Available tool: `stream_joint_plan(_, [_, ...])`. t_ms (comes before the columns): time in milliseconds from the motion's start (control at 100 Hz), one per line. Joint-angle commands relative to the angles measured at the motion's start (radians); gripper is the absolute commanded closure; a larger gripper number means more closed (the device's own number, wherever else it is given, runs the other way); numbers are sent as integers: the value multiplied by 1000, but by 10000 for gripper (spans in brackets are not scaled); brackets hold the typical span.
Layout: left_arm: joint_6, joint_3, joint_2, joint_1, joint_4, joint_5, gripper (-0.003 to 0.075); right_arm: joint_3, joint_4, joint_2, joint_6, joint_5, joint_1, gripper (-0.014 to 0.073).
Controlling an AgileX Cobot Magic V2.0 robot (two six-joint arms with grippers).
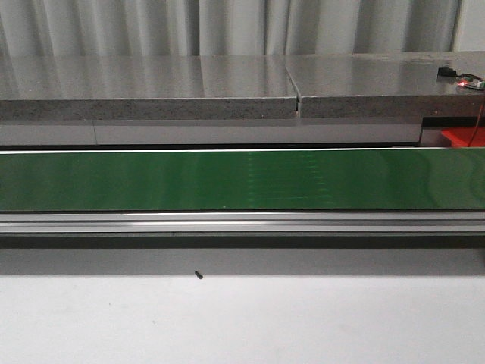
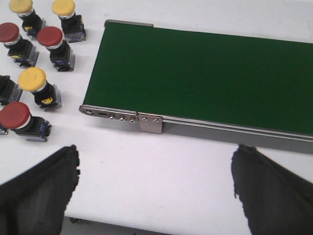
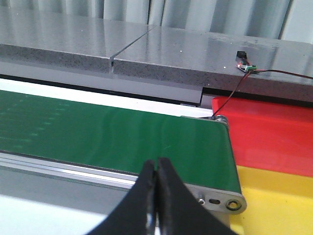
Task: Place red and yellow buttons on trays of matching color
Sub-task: 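Move the left gripper over the cluster of red and yellow buttons, then lower the left gripper and grasp a red mushroom button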
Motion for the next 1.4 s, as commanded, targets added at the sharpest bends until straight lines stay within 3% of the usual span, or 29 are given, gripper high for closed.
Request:
stream_joint_plan(0, [-68,-35,19,25,71,-36,103,-17,-9,-19,-4,-81,0,662])
stream_joint_plan(220, [-79,-35,104,207,99,-19,103,-17,-9,-19,-4,-81,0,662])
stream_joint_plan(640, [-79,-35,355,523,20,-214,103,-17,-9,-19,-4,-81,0,662])
stream_joint_plan(930, [-79,-35,506,598,18,-330,103,-17,-9,-19,-4,-81,0,662])
stream_joint_plan(1390, [-79,-35,719,605,-24,-483,103,-17,-9,-19,-4,-81,0,662])
